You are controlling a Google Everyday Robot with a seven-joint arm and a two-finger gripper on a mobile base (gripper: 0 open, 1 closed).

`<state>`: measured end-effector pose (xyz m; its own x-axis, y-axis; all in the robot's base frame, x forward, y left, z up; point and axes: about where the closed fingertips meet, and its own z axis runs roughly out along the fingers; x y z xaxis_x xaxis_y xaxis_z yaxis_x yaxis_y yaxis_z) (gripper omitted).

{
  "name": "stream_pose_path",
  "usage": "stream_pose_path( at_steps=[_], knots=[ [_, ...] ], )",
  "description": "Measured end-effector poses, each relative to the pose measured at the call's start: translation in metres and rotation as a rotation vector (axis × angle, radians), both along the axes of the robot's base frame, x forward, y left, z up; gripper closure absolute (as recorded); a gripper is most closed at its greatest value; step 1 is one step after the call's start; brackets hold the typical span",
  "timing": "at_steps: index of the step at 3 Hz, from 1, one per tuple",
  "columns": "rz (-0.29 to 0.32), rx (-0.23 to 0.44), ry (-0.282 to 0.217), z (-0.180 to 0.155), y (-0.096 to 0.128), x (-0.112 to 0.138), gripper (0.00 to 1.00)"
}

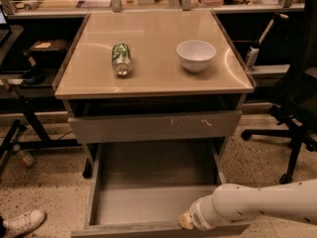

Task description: Open middle drawer

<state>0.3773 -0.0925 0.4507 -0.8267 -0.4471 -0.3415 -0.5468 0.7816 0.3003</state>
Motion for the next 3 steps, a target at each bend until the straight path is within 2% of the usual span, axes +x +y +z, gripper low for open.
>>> stream_pose_path(
  at_steps=[1,2,3],
  knots=[
    [0.000,0.000,0.000,0.0000,0.0000,0.0000,0.93],
    [0.000,0.000,0.000,0.0000,0.0000,0.0000,0.74],
    [0.000,0.000,0.000,0.0000,0.0000,0.0000,0.51]
  ],
)
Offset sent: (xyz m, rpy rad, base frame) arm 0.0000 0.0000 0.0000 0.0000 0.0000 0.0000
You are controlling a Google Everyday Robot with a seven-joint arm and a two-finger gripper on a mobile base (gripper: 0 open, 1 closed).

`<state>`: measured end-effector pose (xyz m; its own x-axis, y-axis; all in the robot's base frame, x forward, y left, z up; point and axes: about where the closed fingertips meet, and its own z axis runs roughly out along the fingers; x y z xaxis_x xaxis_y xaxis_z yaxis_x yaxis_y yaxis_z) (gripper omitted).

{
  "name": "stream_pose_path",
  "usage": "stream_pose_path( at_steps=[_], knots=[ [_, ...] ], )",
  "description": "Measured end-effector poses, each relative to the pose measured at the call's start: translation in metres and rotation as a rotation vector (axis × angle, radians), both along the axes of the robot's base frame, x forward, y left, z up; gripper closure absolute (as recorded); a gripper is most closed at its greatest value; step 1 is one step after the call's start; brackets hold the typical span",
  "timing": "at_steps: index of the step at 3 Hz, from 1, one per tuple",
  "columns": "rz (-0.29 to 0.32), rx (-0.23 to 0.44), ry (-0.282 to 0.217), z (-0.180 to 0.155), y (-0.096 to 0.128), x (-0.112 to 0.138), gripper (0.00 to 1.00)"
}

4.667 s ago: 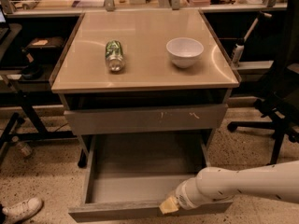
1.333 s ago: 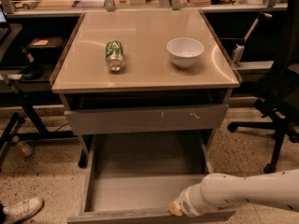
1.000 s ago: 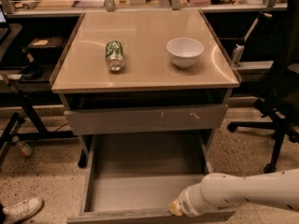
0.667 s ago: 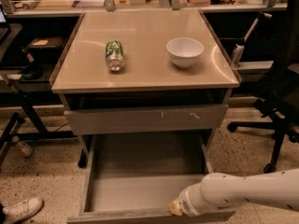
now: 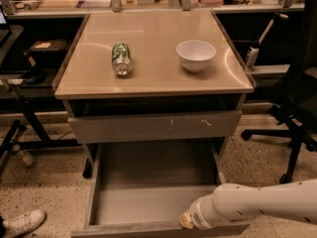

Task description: Open middle drawer

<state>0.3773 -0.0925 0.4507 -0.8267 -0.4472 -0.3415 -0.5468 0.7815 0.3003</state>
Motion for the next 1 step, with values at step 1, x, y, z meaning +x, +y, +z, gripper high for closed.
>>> stream_pose_path(
  at_steps=[1],
  knots=[
    [0.000,0.000,0.000,0.0000,0.0000,0.0000,0.28]
  ],
)
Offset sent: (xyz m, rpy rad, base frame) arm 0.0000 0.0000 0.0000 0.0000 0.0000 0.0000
